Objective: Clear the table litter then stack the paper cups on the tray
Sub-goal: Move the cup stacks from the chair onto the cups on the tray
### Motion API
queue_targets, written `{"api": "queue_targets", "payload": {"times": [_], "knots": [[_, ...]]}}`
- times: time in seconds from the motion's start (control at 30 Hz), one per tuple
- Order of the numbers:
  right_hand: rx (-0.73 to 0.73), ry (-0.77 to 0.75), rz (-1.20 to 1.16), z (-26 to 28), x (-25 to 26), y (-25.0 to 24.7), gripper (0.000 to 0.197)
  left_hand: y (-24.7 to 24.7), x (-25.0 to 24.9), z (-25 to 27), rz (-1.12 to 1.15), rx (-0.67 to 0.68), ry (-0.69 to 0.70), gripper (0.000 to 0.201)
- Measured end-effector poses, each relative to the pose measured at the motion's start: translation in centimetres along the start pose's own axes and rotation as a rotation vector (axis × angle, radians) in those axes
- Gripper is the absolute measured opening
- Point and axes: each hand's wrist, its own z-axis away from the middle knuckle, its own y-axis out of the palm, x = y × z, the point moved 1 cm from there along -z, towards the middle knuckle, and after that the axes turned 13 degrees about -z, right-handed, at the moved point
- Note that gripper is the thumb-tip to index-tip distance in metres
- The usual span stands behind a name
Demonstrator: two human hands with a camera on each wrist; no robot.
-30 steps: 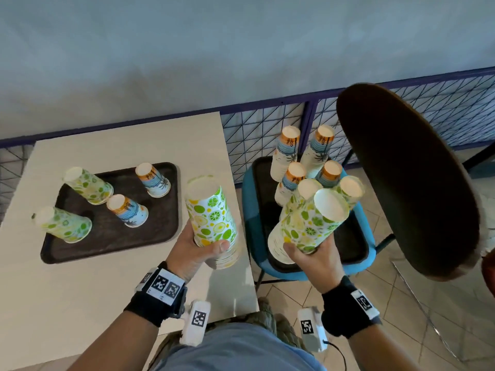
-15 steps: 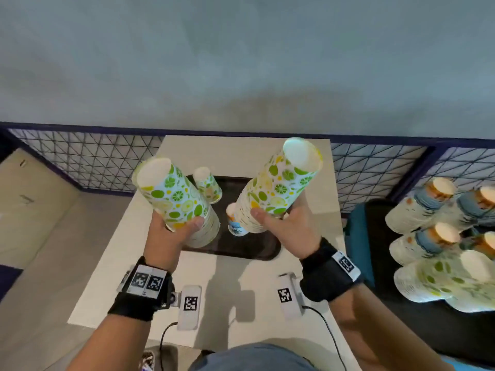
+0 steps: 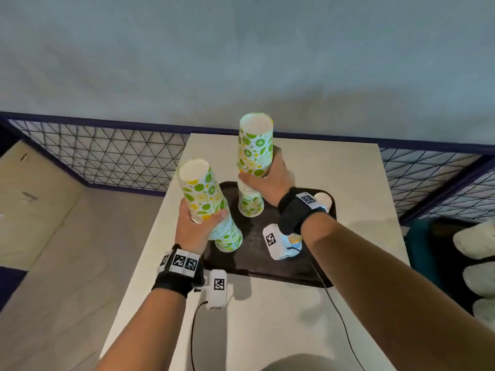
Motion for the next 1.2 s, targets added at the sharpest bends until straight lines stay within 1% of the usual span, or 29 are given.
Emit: {"api": "queue_targets", "payload": {"times": [0.17, 0.33, 0.4, 0.43, 0.5, 0.53, 0.57, 0.7, 0.77, 0.83, 0.9, 0.97, 1.03, 1.13, 1.2], "knots": [[0.001, 0.055, 0.093, -2.0, -2.7, 2.6, 0.094, 0.8, 3.0, -2.0, -0.021, 0.054, -0.041, 0.088], [-0.009, 0.149, 0.121, -2.3, -5.6, 3.2, 0.093, 1.7, 5.9, -2.7, -0.09, 0.119, -0.108, 0.092], [-0.018, 0.188, 0.177, -2.3, -6.4, 3.3, 0.098, 1.6, 7.3, -2.9, -0.178, 0.157, -0.151, 0.092], [-0.02, 0.21, 0.217, -2.2, -6.6, 3.4, 0.1, 1.4, 7.9, -2.9, -0.259, 0.168, -0.165, 0.093], [-0.018, 0.24, 0.276, -2.1, -6.8, 3.4, 0.095, 1.0, 8.9, -3.2, -0.472, 0.174, -0.174, 0.098], [-0.018, 0.242, 0.299, -2.2, -6.9, 3.4, 0.091, 0.9, 9.1, -3.3, -0.517, 0.172, -0.19, 0.1], [-0.018, 0.235, 0.324, -2.3, -6.7, 3.4, 0.088, 0.9, 9.2, -3.3, -0.513, 0.171, -0.198, 0.101], [-0.003, 0.237, 0.387, -2.4, -6.3, 3.5, 0.086, 1.1, 8.2, -3.2, -0.52, 0.184, -0.186, 0.104], [0.02, 0.248, 0.383, -2.1, -5.9, 3.4, 0.089, 1.1, 7.5, -2.9, -0.52, 0.191, -0.19, 0.107], [0.042, 0.245, 0.376, -1.6, -5.3, 3.0, 0.096, 1.0, 7.0, -2.3, -0.514, 0.184, -0.196, 0.112], [0.053, 0.233, 0.375, -0.8, -4.4, 2.0, 0.101, 0.7, 6.6, -1.4, -0.483, 0.168, -0.239, 0.115], [0.046, 0.183, 0.347, 0.6, -3.4, 0.2, 0.099, 0.4, 6.3, 0.2, -0.502, 0.149, -0.312, 0.104], [-0.014, 0.094, 0.294, 2.7, -2.9, -2.2, 0.088, 0.1, 6.0, 2.5, -0.589, 0.159, -0.341, 0.086], [-0.172, -0.073, 0.227, 7.0, -3.0, -7.3, 0.054, 0.2, 5.0, 6.5, -0.667, 0.283, -0.305, 0.049], [-0.27, -0.15, 0.15, 10.6, -3.2, -11.3, 0.029, 1.1, 4.3, 9.2, -0.681, 0.366, -0.242, 0.03]]}}
